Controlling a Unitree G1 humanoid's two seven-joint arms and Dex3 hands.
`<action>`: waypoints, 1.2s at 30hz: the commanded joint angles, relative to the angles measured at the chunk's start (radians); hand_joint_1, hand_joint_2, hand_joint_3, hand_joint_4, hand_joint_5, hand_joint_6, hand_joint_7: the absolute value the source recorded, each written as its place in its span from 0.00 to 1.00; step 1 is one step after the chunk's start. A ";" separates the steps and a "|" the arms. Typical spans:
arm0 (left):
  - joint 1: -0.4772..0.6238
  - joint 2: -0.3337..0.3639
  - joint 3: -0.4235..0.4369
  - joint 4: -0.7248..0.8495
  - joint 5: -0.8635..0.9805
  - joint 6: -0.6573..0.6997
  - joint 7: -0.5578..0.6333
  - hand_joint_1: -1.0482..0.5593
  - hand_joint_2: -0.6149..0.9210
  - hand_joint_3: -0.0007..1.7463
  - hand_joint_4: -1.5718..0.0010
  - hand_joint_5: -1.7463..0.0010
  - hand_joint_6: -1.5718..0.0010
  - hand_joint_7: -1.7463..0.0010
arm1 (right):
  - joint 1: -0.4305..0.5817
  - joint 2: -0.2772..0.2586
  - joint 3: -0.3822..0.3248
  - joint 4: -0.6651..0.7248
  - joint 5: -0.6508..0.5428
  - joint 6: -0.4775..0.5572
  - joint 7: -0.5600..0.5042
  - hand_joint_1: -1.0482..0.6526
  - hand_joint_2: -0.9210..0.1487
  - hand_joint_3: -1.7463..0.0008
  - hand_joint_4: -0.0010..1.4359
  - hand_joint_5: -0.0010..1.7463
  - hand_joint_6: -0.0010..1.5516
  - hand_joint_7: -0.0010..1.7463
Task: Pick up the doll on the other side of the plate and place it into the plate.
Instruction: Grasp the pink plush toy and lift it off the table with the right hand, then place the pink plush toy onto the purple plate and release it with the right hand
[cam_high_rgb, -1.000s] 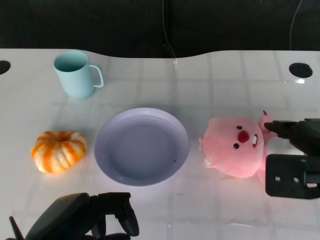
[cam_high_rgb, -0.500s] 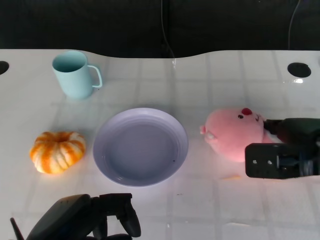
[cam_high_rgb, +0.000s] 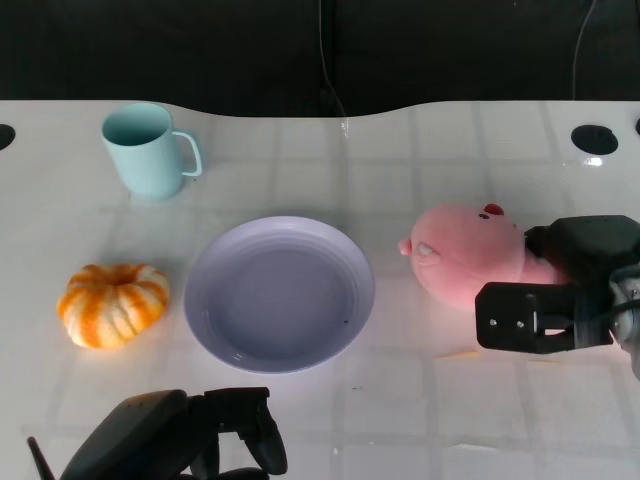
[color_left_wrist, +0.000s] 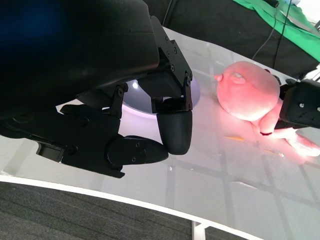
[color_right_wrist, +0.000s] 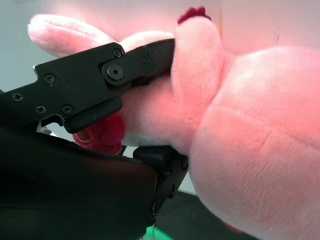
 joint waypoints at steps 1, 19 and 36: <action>0.007 0.005 0.009 -0.015 -0.002 0.005 0.007 0.47 0.97 0.25 0.59 0.05 0.58 0.26 | 0.030 -0.004 -0.001 0.016 0.010 -0.001 -0.038 0.43 0.00 0.85 0.55 0.60 0.74 0.05; 0.000 0.023 0.022 0.004 -0.011 -0.001 -0.006 0.49 0.95 0.27 0.58 0.07 0.58 0.28 | 0.125 -0.072 -0.245 -0.321 0.174 -0.039 -0.186 0.46 0.40 0.39 0.60 1.00 0.45 0.98; -0.016 0.009 0.001 0.026 0.004 -0.005 0.009 0.48 0.95 0.27 0.60 0.07 0.57 0.29 | 0.053 0.031 -0.212 -0.570 0.212 -0.117 0.032 0.47 0.44 0.38 0.63 1.00 0.45 0.99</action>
